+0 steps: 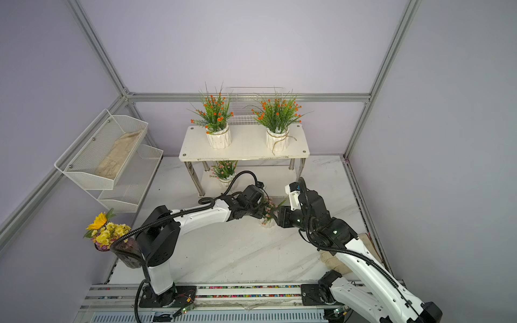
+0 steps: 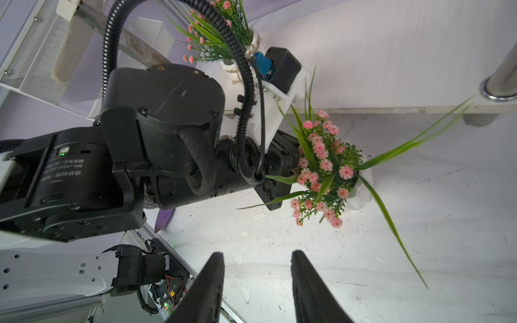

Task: Place the baby's breath potted plants on the rack by color
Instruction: Pick up the baby's breath potted plant from the center of the board.

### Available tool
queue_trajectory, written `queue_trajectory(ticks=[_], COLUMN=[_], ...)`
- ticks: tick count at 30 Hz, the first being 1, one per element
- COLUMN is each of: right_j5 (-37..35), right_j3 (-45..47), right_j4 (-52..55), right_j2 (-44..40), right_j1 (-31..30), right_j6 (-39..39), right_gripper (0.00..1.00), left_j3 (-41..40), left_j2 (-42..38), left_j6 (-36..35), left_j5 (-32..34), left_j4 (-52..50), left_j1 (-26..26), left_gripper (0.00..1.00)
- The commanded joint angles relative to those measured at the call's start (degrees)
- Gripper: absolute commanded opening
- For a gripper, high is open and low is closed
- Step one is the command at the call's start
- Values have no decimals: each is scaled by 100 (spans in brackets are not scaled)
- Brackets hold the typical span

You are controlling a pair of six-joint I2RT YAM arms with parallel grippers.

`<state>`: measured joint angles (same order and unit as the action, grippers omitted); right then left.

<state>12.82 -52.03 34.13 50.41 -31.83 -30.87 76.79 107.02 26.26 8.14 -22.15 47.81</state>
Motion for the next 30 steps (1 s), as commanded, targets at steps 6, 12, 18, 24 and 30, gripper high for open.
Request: queue_trajectory(ticks=[6,12,18,24,30], right_j5=[-760,-940,-964,-989,-929], right_j3=[336,754,1593,2236,2214], right_j4=[5,-395,-1217,-1819,-1939], right_j2=[-228,-399,-855,-709,-458], right_j1=[37,37,37,37,36], right_j6=[306,358,235,64,116], right_gripper=[55,63,70,71,71], left_j3=[279,22,-280,-384,-424], left_j2=[-291,-617,-1070,-1164,-970], left_j6=[-303,-376,-419,-398,-354], left_j5=[216,65,53,22,-1], left_j4=[-593,-633,-646,-646,-646], left_j1=[-8,-78,-176,-242,-280], left_gripper=[0,0,0,0,0])
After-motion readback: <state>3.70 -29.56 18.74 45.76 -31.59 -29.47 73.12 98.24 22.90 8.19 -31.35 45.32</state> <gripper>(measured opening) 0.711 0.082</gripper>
